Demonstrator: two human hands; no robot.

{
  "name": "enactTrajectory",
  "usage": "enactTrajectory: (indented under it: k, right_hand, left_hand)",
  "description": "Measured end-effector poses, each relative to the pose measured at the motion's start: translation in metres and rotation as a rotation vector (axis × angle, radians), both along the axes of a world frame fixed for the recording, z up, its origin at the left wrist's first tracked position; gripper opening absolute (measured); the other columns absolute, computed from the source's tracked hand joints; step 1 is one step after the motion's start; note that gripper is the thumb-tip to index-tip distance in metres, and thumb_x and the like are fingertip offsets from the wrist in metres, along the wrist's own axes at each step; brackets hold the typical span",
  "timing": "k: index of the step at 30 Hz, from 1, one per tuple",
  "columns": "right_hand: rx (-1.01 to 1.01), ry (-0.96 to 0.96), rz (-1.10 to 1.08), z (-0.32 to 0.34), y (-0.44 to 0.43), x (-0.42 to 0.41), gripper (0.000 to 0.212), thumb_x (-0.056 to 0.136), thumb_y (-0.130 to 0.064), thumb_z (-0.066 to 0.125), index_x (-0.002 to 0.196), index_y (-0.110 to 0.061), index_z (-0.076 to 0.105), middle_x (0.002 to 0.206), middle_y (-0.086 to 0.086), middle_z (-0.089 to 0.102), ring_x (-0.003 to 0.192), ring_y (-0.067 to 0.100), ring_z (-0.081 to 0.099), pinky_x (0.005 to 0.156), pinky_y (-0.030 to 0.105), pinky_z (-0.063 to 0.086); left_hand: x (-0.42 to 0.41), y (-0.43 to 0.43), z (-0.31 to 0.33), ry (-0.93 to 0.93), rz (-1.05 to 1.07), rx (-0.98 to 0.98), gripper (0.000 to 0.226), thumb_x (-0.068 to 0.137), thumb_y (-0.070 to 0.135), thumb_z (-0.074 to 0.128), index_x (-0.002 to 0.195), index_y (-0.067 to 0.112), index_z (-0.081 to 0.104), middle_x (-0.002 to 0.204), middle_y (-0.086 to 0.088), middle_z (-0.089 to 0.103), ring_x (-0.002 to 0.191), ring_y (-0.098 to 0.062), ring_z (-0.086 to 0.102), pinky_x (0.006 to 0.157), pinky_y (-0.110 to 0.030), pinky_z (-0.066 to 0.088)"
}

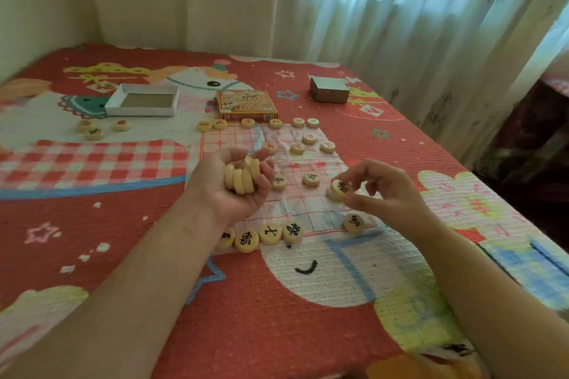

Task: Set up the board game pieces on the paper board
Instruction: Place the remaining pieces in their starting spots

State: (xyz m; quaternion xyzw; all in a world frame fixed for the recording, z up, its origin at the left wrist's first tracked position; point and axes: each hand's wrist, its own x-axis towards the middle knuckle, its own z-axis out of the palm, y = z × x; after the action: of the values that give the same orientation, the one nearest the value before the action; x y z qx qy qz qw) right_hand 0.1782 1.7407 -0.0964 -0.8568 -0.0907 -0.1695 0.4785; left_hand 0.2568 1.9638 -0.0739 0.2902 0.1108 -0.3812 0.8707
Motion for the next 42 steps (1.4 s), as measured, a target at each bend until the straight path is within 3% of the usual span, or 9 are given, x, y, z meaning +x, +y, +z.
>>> enactTrajectory:
  k: [5, 9, 14, 18, 22, 28, 32, 37, 42]
  right_hand:
    - [-0.192, 0.06, 0.074, -0.009, -0.003, -0.009, 0.022, 0.065, -0.039, 0.068, 0.083, -0.027, 0.065, 0.081, -0.026, 0.063, 0.075, -0.002, 0.048, 0.068, 0.007, 0.034]
    - [-0.363, 0.151, 0.066, -0.013, -0.001, -0.006, 0.017, 0.067, -0.027, 0.075, 0.08, -0.034, 0.067, 0.094, -0.01, 0.064, 0.093, 0.004, 0.052, 0.083, 0.023, 0.041]
    - [-0.456, 0.11, 0.102, -0.015, -0.002, -0.006, 0.012, 0.07, -0.035, 0.068, 0.078, -0.027, 0.066, 0.086, -0.015, 0.065, 0.09, -0.003, 0.047, 0.081, 0.022, 0.037]
    - [-0.347, 0.094, 0.121, -0.016, -0.003, -0.004, 0.016, 0.073, -0.032, 0.063, 0.079, -0.019, 0.069, 0.089, -0.003, 0.068, 0.093, 0.013, 0.053, 0.085, 0.029, 0.039]
    - [-0.116, 0.038, 0.046, -0.015, 0.001, 0.003, 0.014, 0.067, -0.03, 0.057, 0.076, -0.026, 0.068, 0.088, -0.004, 0.069, 0.091, 0.018, 0.058, 0.076, 0.025, 0.037]
    - [-0.07, -0.051, 0.093, 0.003, 0.032, 0.023, 0.019, 0.073, -0.029, 0.065, 0.091, -0.025, 0.064, 0.086, -0.009, 0.065, 0.077, 0.001, 0.054, 0.067, 0.014, 0.039]
    - [-0.025, -0.055, 0.167, 0.006, 0.058, 0.039, 0.026, 0.074, -0.025, 0.072, 0.098, -0.023, 0.061, 0.083, -0.004, 0.064, 0.069, 0.007, 0.056, 0.061, 0.017, 0.042]
    - [0.202, -0.023, 0.142, -0.004, 0.061, 0.039, 0.025, 0.072, -0.015, 0.072, 0.095, -0.014, 0.066, 0.085, 0.01, 0.065, 0.079, 0.031, 0.06, 0.068, 0.049, 0.05]
    - [0.354, 0.003, 0.153, -0.004, 0.057, 0.035, 0.025, 0.069, -0.008, 0.07, 0.092, -0.017, 0.066, 0.088, 0.013, 0.067, 0.086, 0.041, 0.062, 0.075, 0.058, 0.049]
  left_hand:
    - [0.0, 0.003, -0.002, 0.057, 0.096, -0.03, 0.032, 0.089, 0.014, 0.033, 0.092, -0.004, 0.06, 0.073, -0.015, 0.055, 0.042, -0.017, 0.053, 0.035, -0.016, 0.043]
    - [-0.001, 0.004, 0.0, 0.02, 0.067, 0.049, 0.028, 0.088, 0.013, 0.036, 0.091, 0.0, 0.061, 0.072, -0.013, 0.057, 0.048, -0.013, 0.051, 0.035, -0.014, 0.042]
    - [-0.003, 0.002, 0.002, -0.076, -0.017, 0.147, 0.021, 0.086, 0.014, 0.044, 0.09, 0.005, 0.062, 0.071, -0.008, 0.055, 0.045, -0.011, 0.051, 0.037, -0.011, 0.04]
    - [-0.004, 0.001, 0.001, -0.125, -0.069, 0.183, 0.019, 0.086, 0.015, 0.048, 0.093, 0.008, 0.064, 0.067, -0.005, 0.053, 0.044, -0.011, 0.051, 0.036, -0.013, 0.041]
    - [-0.007, -0.003, -0.001, -0.147, -0.123, 0.17, 0.025, 0.087, 0.011, 0.042, 0.1, 0.007, 0.063, 0.068, -0.006, 0.051, 0.042, -0.011, 0.051, 0.037, -0.012, 0.04]
    - [-0.009, -0.005, -0.002, -0.223, -0.173, 0.196, 0.027, 0.085, 0.006, 0.042, 0.098, 0.012, 0.065, 0.066, -0.006, 0.057, 0.044, -0.012, 0.052, 0.036, -0.013, 0.04]
    - [-0.008, -0.004, -0.003, -0.244, -0.202, 0.275, 0.014, 0.085, 0.009, 0.049, 0.093, 0.011, 0.061, 0.062, -0.006, 0.055, 0.046, -0.011, 0.051, 0.036, -0.013, 0.039]
    - [-0.006, -0.007, -0.006, -0.304, -0.186, 0.385, 0.009, 0.084, 0.008, 0.051, 0.084, 0.009, 0.059, 0.061, -0.004, 0.052, 0.045, -0.01, 0.048, 0.037, -0.013, 0.036]
    - [-0.004, -0.007, -0.005, -0.239, -0.165, 0.358, 0.013, 0.082, 0.01, 0.047, 0.08, 0.003, 0.058, 0.062, -0.009, 0.06, 0.04, -0.011, 0.049, 0.035, -0.011, 0.035]
